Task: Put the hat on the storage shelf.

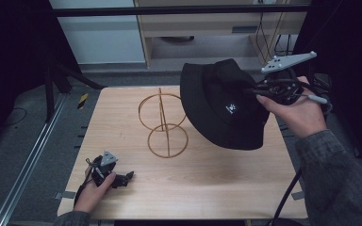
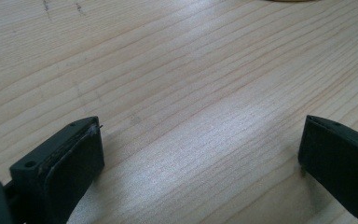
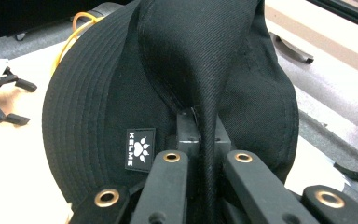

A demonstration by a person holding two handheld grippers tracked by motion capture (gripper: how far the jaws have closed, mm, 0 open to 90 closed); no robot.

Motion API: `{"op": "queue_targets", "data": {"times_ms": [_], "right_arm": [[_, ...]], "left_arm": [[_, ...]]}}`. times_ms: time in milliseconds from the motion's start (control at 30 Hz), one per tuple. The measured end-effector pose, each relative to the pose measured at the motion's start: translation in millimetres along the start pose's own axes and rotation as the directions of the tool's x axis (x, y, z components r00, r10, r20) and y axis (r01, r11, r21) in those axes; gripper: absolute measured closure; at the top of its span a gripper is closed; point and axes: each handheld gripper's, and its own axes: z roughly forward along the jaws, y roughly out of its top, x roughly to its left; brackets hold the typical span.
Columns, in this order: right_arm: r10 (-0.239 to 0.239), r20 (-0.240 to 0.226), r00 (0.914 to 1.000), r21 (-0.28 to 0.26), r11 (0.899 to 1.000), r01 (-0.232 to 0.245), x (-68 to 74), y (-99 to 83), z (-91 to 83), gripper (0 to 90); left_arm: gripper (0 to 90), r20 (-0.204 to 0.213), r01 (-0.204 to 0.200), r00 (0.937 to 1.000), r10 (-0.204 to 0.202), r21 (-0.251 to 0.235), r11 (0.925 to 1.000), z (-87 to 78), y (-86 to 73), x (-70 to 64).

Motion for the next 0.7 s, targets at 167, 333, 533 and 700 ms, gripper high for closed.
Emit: {"op": "queue_targets", "data": {"times_ms": [167, 333, 533, 700], "right_arm": [[-0.005, -0.009, 0.9999, 0.000, 1.000, 0.005, 1.7, 11.2, 6.7, 88.9], [-0.013, -0.018, 0.9998, -0.011, 1.000, 0.013, 8.1, 20.5, 11.5, 88.9], [-0.013, -0.037, 0.9992, -0.039, 0.999, 0.011, 14.4, 29.6, 16.4, 88.9], [-0.025, -0.052, 0.9984, -0.044, 0.999, 0.023, 20.4, 37.6, 23.2, 88.8]], "left_arm": [[0.0, 0.000, 0.000, 1.0000, 0.000, 0.001, 1.0000, -0.1, 0.1, 0.0], [0.0, 0.000, 0.000, 1.0000, 0.000, 0.001, 1.0000, -0.1, 0.1, 0.0], [0.0, 0.000, 0.001, 1.0000, -0.001, 0.001, 1.0000, 0.0, 0.0, -0.1], [0.0, 0.001, 0.000, 1.0000, 0.000, 0.003, 1.0000, -0.2, 0.1, 0.0]]}}
